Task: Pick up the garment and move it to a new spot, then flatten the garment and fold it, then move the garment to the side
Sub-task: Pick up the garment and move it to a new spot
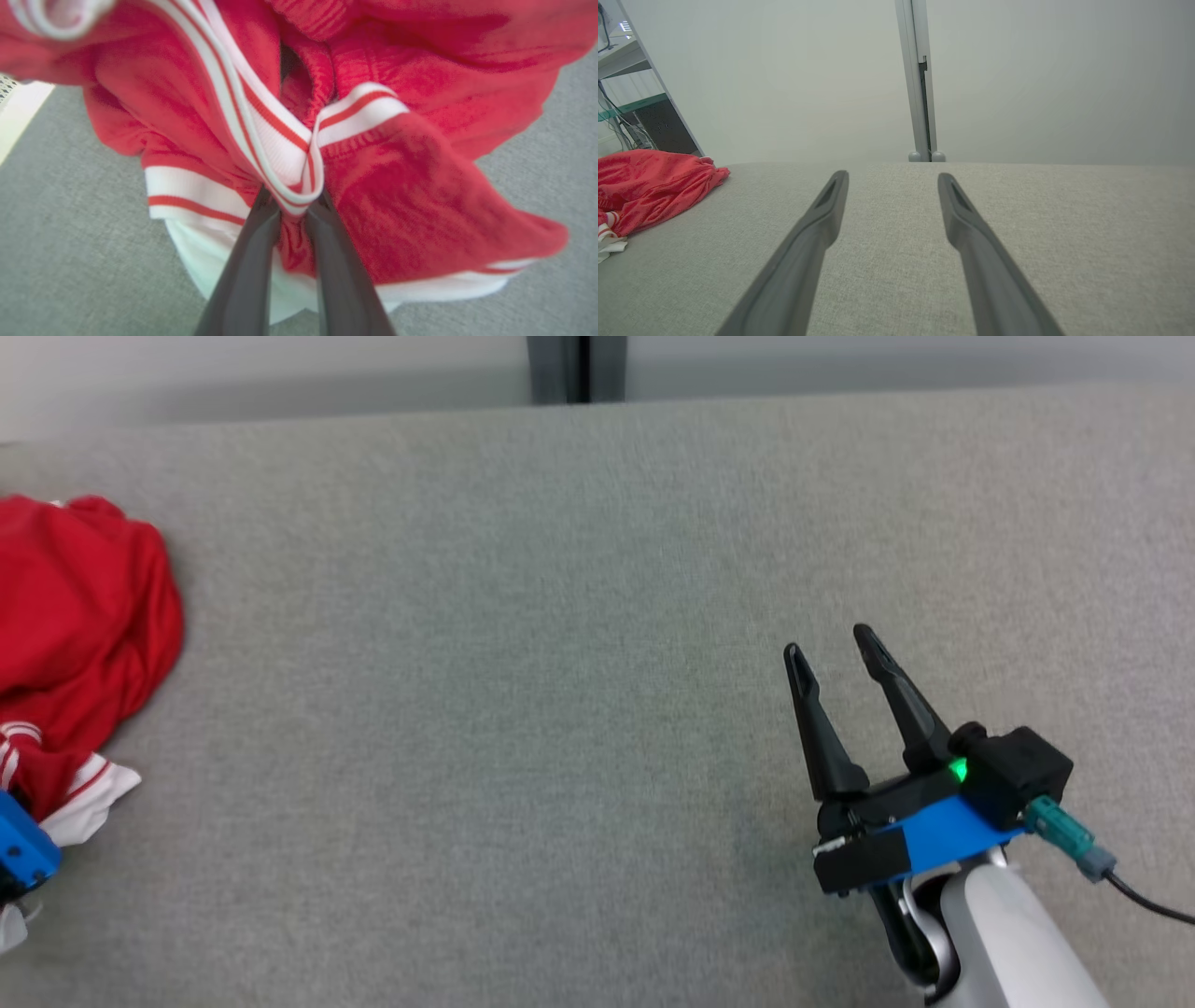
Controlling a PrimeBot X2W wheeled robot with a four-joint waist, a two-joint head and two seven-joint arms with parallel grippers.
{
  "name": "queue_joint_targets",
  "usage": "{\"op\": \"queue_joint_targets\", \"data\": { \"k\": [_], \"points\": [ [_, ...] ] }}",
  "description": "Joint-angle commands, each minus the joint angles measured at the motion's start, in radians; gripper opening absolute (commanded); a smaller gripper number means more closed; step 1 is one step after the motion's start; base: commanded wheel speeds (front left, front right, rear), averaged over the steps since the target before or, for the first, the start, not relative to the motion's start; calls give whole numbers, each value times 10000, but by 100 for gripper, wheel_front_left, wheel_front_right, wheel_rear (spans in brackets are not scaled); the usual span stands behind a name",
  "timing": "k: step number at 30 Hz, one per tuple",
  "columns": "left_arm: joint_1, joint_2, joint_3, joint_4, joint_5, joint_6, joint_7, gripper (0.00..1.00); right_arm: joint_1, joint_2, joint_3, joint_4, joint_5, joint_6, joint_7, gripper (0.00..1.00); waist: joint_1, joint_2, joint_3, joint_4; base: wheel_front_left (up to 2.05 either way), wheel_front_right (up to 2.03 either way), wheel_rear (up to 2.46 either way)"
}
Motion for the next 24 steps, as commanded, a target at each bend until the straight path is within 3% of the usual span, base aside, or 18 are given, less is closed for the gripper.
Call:
{"op": "queue_joint_targets", "data": {
  "k": [1,7,16,24],
  "points": [
    [221,199,-236,-142,55,-6,-153,0,153,-16,27,22,55,5,-35,100,-2,-2,-281,6,0,0,0],
    [144,870,-1228,-1276,-62,-7,-460,0,513,29,63,181,280,5,-35,100,-2,-2,-1187,289,0,0,0],
    [258,1811,-1983,-3337,-44,-7,-417,0,1135,59,23,340,517,5,-35,100,-2,-2,-2298,589,0,0,0],
    [385,1918,-2316,-6016,-248,9,20,0,1507,64,17,294,771,5,-34,100,-2,-2,-2956,609,0,0,0]
  ]
}}
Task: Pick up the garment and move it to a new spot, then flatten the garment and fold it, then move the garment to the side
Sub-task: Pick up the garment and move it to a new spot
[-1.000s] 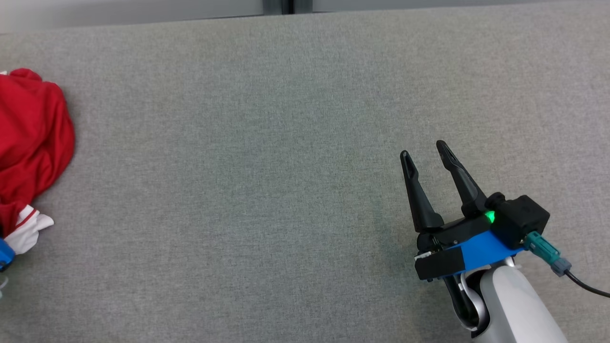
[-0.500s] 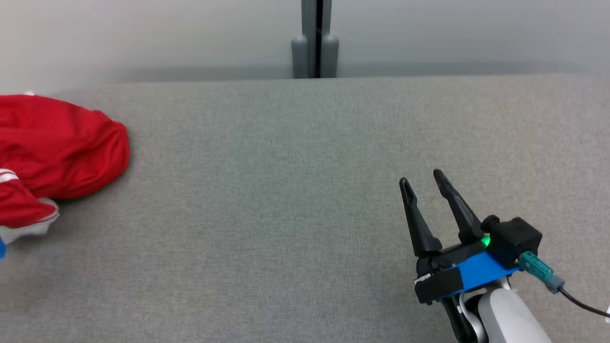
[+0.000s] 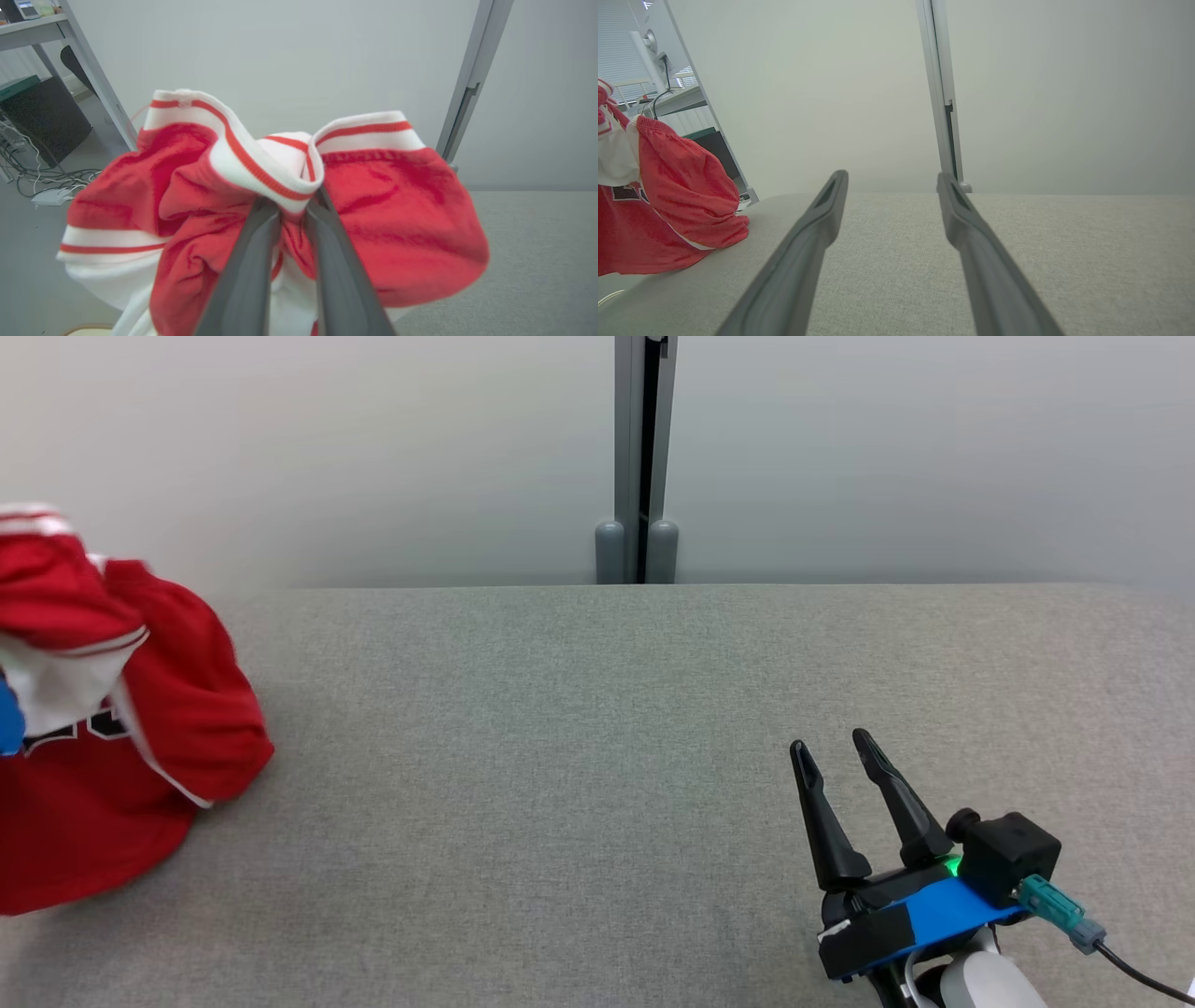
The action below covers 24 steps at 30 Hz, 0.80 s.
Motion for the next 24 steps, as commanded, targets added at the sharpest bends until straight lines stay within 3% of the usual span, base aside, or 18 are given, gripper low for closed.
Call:
{"op": "queue_joint_targets", "data": {
  "k": [1,15,20,24],
  "points": [
    [91,-94,2,-279,-59,25,23,0,82,-3,-11,-44,52,5,-34,100,2,0,-40,-48,0,0,0],
    [-622,-1447,-862,-5185,-482,616,907,0,99,-12,5,-109,83,3,-34,100,2,0,-151,-1011,0,0,0],
    [-781,-2155,-1489,-5847,-663,588,914,0,-12,-10,-48,-106,77,5,-32,100,2,0,-66,-1561,0,0,0],
    [-555,-2772,-2330,-5508,-284,482,435,0,-64,-10,-65,-106,72,5,-34,100,2,0,69,-1951,0,0,0]
  ]
}}
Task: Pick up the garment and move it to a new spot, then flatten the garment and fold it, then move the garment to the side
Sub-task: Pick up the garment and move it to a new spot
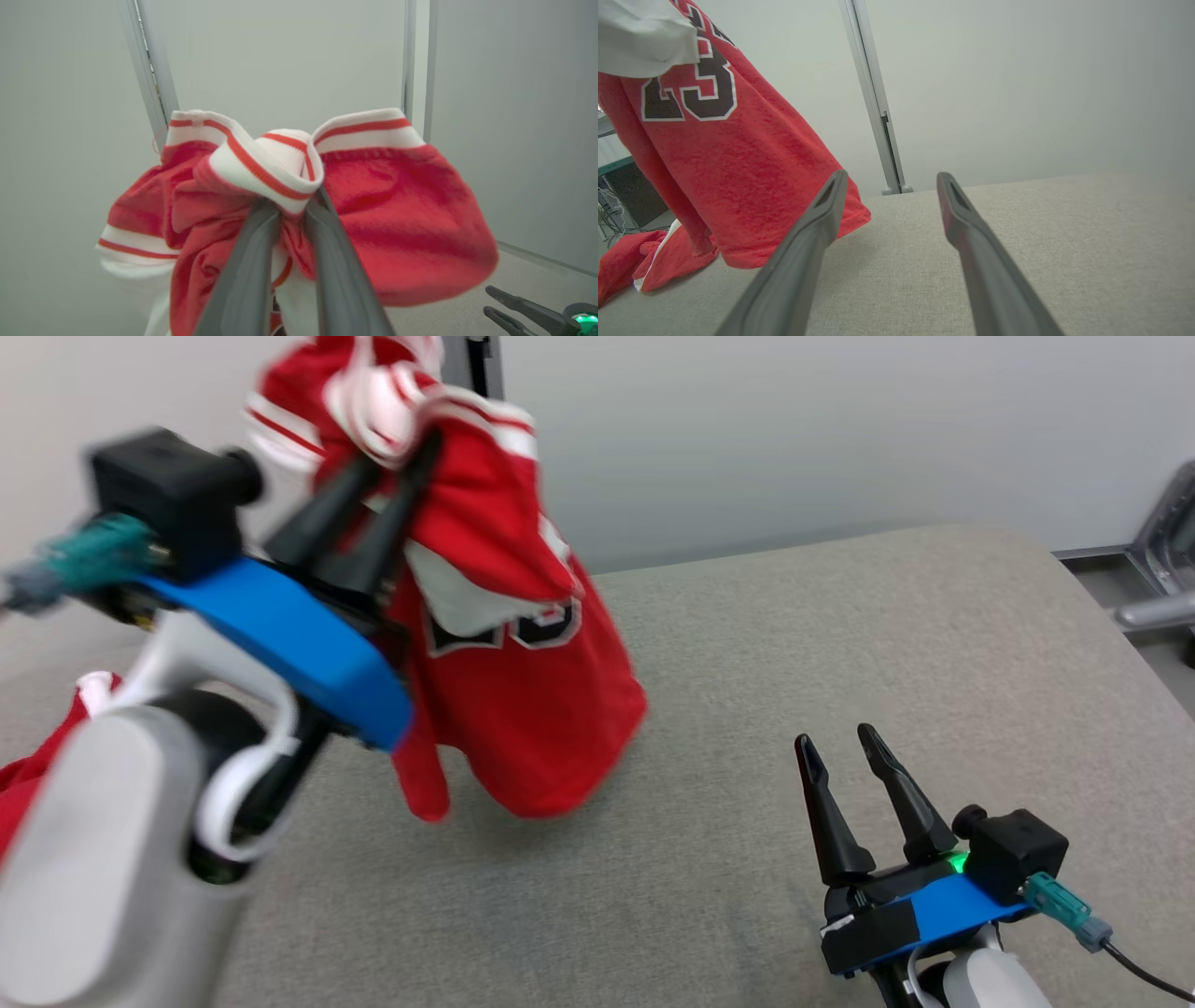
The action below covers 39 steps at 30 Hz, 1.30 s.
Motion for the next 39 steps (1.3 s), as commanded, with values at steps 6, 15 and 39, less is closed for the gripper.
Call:
{"op": "queue_joint_targets", "data": {
  "k": [6,15,39],
  "points": [
    [917,-973,-1088,1676,334,-127,-1131,0,-167,-19,9,-90,-38,5,-34,100,-1,0,336,-482,0,0,0],
    [1658,-1789,-2460,5806,649,-452,-3503,18,-331,-27,42,15,-165,5,-34,100,-1,0,829,-465,0,0,0],
    [3370,-368,-904,5236,335,1408,-6626,100,322,-311,53,116,-52,5,-33,100,-1,0,-173,701,0,0,0]
  ]
}}
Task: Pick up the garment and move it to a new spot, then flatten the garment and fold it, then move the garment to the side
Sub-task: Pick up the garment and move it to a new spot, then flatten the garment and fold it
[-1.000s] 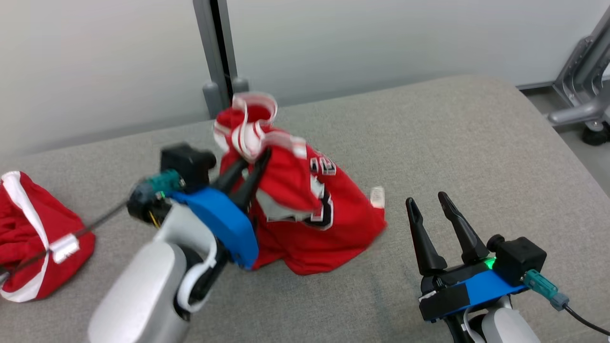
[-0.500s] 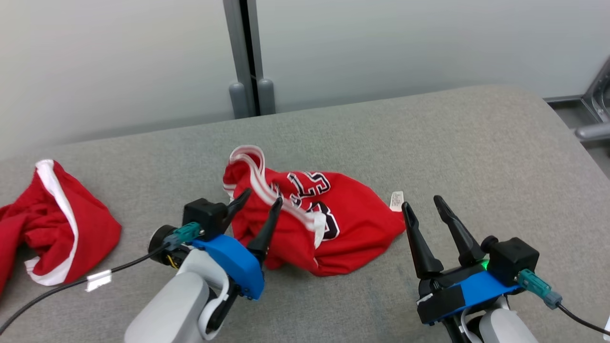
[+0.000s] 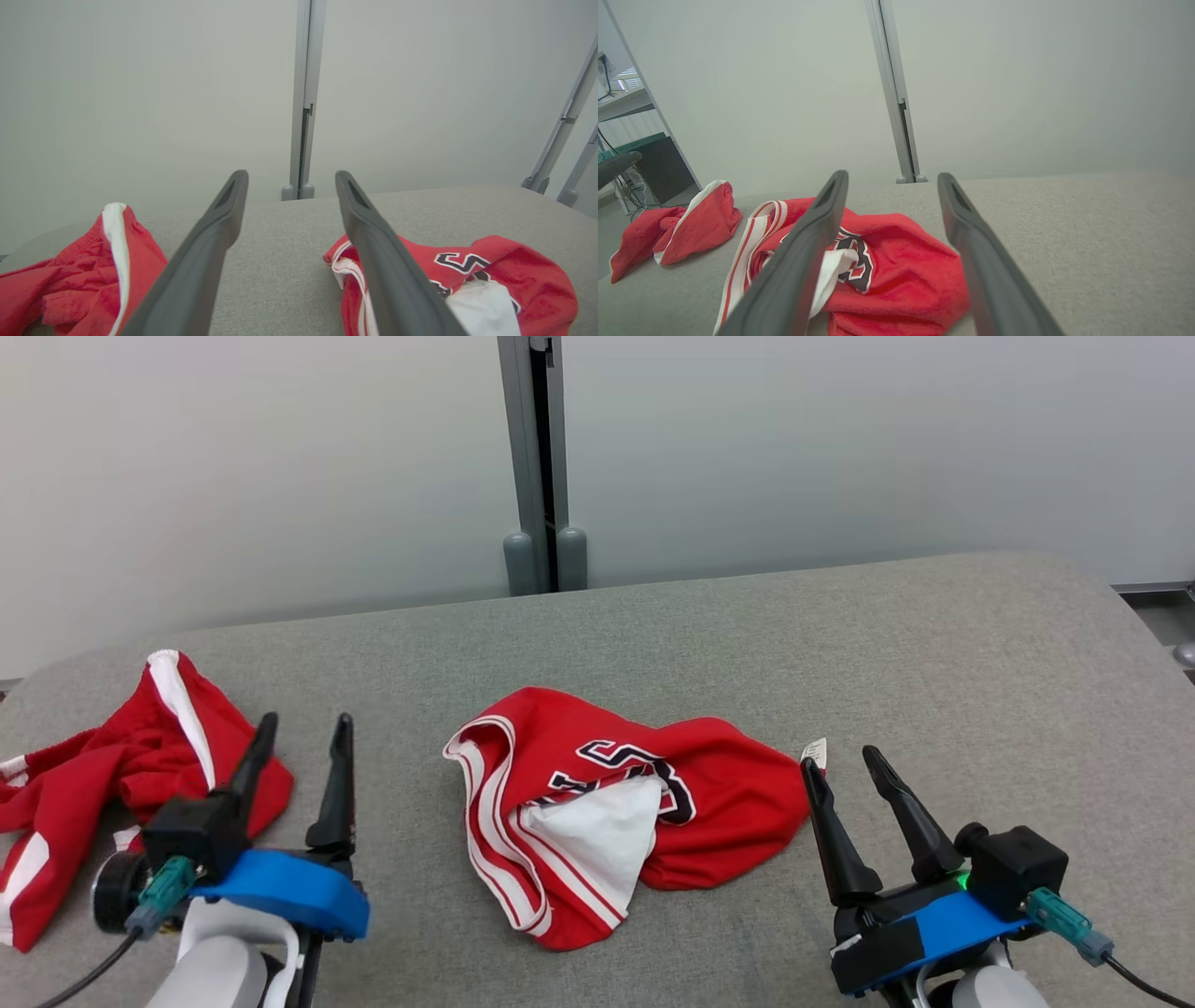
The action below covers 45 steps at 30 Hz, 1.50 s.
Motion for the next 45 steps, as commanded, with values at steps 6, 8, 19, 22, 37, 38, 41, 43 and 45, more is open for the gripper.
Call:
{"op": "queue_joint_targets", "data": {
  "k": [6,8,19,22,37,38,41,43,45],
  "points": [
    [1724,-270,1606,-1674,1228,845,-57,100,260,-140,-71,-140,-39,5,-33,100,1,1,152,120,0,0,0],
    [2289,-558,2174,-2091,1499,890,-59,100,284,-149,-174,-187,-36,5,-33,100,1,1,193,114,0,0,0],
    [3201,-1750,3417,-2203,2556,-166,-62,100,319,-192,-368,-162,-84,5,-32,100,1,1,345,171,0,0,0],
    [3100,-1944,3583,-2059,2740,-396,-62,100,227,-177,-342,-144,-94,5,-32,100,1,1,378,162,0,0,0],
    [2945,-2557,4230,-1512,3418,-1207,-63,100,150,-202,-399,-75,-47,5,-32,100,1,1,327,117,0,0,0],
    [2942,-2584,4256,-1489,3446,-1244,-64,100,149,-199,-403,-72,-51,5,-32,100,1,1,324,118,0,0,0],
    [2921,-2659,4342,-1417,3529,-1333,-64,100,134,-201,-424,-53,-64,5,-32,100,1,1,309,120,0,0,0],
    [2936,-2709,4381,-1385,3593,-1366,-64,100,132,-199,-439,-41,-79,5,-32,100,1,1,295,120,0,0,0],
    [2944,-2737,4397,-1340,3623,-1437,-64,100,135,-193,-439,-29,-89,5,-32,100,1,1,280,114,0,0,0]
  ]
}}
